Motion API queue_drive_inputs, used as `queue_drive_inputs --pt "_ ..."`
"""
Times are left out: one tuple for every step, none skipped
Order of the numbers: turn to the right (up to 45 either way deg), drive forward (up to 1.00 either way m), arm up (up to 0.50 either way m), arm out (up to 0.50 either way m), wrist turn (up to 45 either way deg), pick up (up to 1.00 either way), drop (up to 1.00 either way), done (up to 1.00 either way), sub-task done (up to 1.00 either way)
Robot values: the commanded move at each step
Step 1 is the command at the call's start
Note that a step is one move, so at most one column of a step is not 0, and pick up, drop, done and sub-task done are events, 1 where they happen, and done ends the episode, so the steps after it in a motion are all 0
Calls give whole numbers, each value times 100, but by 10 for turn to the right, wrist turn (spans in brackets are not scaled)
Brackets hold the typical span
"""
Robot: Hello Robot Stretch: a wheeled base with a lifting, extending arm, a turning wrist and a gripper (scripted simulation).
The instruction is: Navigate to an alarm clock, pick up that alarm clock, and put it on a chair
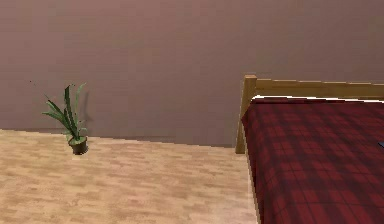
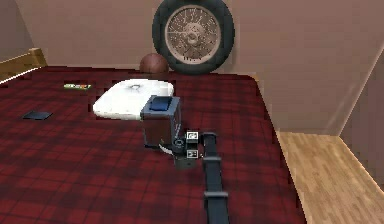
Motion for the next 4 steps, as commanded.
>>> queue_drive_inputs --pt "0 0 22 0 0 0 0 0 0" --pt "0 0 0 0 -450 0 0 0 0" --pt "0 0 0 0 -450 0 0 0 0" --pt "0 0 0 0 -270 0 0 0 0"
